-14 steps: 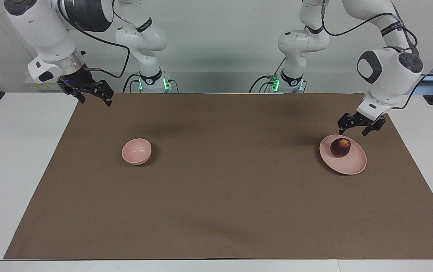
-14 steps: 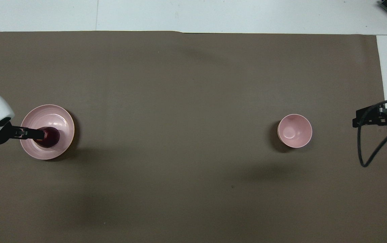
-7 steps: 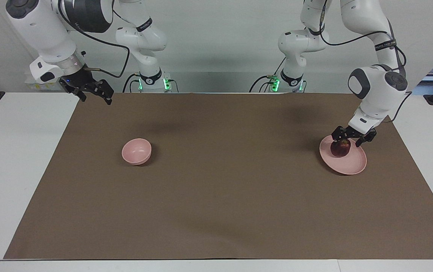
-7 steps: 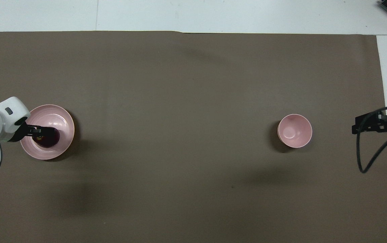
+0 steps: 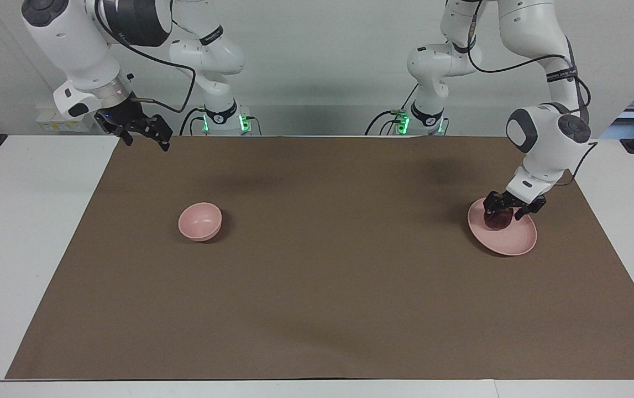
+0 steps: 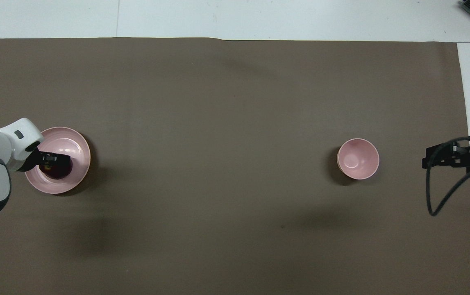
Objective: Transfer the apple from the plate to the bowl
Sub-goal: 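Lift the apple with the left gripper while the right gripper approaches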
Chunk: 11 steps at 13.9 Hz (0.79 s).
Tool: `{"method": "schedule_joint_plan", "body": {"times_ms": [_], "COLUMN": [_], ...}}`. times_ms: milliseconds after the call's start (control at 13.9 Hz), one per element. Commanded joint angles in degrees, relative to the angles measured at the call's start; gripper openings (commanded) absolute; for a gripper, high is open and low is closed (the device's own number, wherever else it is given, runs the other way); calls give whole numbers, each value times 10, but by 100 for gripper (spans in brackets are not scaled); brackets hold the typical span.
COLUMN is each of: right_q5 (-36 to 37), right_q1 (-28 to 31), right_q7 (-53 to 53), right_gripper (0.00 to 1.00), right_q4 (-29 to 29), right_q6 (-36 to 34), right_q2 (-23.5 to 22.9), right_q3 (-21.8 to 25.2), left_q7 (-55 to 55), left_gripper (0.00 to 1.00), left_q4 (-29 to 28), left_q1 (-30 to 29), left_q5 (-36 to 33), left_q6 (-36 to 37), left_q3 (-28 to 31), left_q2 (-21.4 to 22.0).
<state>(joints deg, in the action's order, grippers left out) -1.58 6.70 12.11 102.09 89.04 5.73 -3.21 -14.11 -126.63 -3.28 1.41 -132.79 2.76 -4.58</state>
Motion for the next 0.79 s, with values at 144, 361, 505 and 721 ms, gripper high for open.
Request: {"method": "schedule_joint_plan", "body": {"times_ms": [144,361,505,721], "right_q5": [-67,-119,-148,-227], "right_q1": [-28,-55,-71,-92], "right_q7": [143,237,298,400], "right_gripper": [100,100,100,100], "right_q4": [32,39,39,39], "right_q6": [14,17,31,63], "right_q2": [-3,-19,-37,-66], "right_q3": [-6,-6,-6,-6], "left_q7": [11,43,49,68], "left_gripper": [13,0,0,0], "left_q4": [-3,-2,2,13], "left_q1": [7,13,17,43], "left_q5": [5,5,5,5], "left_q6": [46,51,57,100], "left_q3": [3,1,-2,-7], "left_q2": [22,38,54,92]}}
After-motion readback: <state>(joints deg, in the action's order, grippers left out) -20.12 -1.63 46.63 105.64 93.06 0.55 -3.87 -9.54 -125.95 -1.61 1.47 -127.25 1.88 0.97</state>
